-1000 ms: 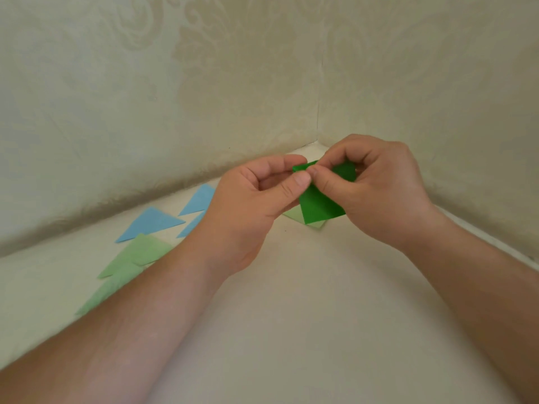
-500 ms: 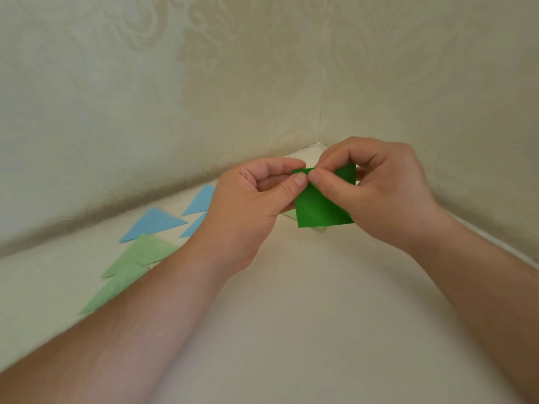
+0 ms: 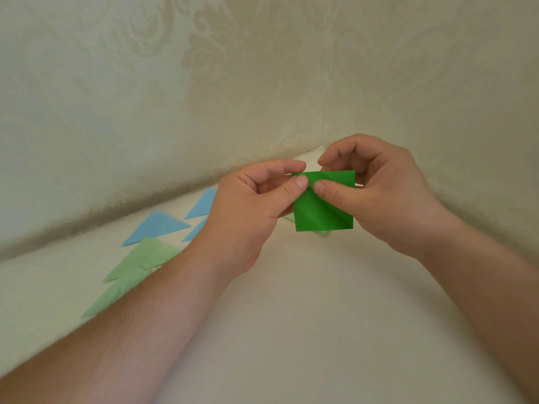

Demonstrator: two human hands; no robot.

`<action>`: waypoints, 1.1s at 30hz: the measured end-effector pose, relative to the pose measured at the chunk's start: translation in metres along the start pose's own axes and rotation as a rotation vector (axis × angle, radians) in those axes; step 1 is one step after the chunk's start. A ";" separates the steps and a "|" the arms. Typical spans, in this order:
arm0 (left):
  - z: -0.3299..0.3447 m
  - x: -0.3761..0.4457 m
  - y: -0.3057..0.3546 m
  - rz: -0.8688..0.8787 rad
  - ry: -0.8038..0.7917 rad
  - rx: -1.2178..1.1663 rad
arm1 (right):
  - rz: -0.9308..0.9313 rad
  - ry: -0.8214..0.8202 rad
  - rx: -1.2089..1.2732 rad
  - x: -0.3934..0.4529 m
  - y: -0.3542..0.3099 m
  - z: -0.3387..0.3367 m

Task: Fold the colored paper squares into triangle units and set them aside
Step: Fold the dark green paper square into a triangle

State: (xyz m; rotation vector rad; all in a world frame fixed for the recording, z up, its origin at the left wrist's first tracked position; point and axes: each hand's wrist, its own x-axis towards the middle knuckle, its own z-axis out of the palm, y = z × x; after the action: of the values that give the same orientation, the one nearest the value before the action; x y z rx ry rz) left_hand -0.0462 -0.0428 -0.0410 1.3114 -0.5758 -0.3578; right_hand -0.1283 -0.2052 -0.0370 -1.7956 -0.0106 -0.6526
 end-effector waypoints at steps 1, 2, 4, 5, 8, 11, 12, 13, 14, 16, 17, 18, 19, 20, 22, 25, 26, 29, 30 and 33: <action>0.000 0.000 0.000 0.001 0.005 0.011 | 0.013 -0.012 0.012 0.000 -0.001 0.000; 0.000 0.000 0.000 0.002 0.012 0.021 | 0.025 -0.020 0.017 0.000 -0.002 0.000; 0.000 0.000 0.000 0.006 0.026 0.038 | 0.056 -0.026 0.023 -0.001 -0.003 0.000; 0.000 0.000 0.001 0.008 0.033 0.044 | 0.075 -0.029 0.027 -0.001 -0.004 0.000; 0.000 0.000 0.001 0.013 0.043 0.061 | 0.134 -0.046 0.022 0.000 -0.004 0.001; 0.000 0.000 0.001 0.018 0.045 0.086 | 0.177 -0.058 0.020 0.000 -0.004 0.001; -0.001 -0.001 0.001 0.022 0.044 0.100 | 0.186 -0.062 0.017 0.000 -0.004 0.001; -0.001 -0.001 0.002 0.025 0.043 0.109 | 0.193 -0.064 0.013 -0.001 -0.004 0.001; -0.001 -0.001 0.002 0.026 0.042 0.112 | 0.198 -0.068 0.011 0.000 -0.005 0.001; 0.000 -0.001 0.002 0.024 0.040 0.116 | 0.212 -0.076 0.017 0.000 -0.006 0.001; 0.000 -0.001 0.002 0.023 0.039 0.119 | 0.218 -0.080 0.024 0.000 -0.006 0.001; 0.000 -0.001 0.002 0.022 0.040 0.122 | 0.223 -0.082 0.030 0.000 -0.006 0.001; 0.000 -0.001 0.002 0.021 0.042 0.124 | 0.227 -0.084 0.037 0.000 -0.006 0.000; 0.000 -0.001 0.002 0.019 0.043 0.124 | 0.230 -0.085 0.043 0.000 -0.006 0.000; -0.001 -0.001 0.002 0.006 0.043 0.117 | 0.231 -0.086 0.053 0.000 -0.006 0.001; -0.001 -0.001 0.002 -0.017 0.038 0.096 | 0.228 -0.091 0.074 -0.001 -0.006 0.001; -0.001 -0.001 0.002 -0.022 0.037 0.091 | 0.226 -0.093 0.085 -0.001 -0.007 0.001; -0.001 0.000 0.003 -0.039 0.014 0.068 | 0.221 -0.088 0.093 -0.001 -0.008 0.000; -0.001 0.000 0.002 -0.044 0.001 0.056 | 0.219 -0.081 0.089 0.000 -0.008 0.000; -0.002 0.001 0.002 -0.043 -0.027 0.030 | 0.222 -0.060 0.076 0.000 -0.008 -0.001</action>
State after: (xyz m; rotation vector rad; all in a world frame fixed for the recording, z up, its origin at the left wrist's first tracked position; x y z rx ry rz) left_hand -0.0446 -0.0409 -0.0391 1.3511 -0.5786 -0.4043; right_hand -0.1312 -0.2033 -0.0296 -1.7124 0.1206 -0.4340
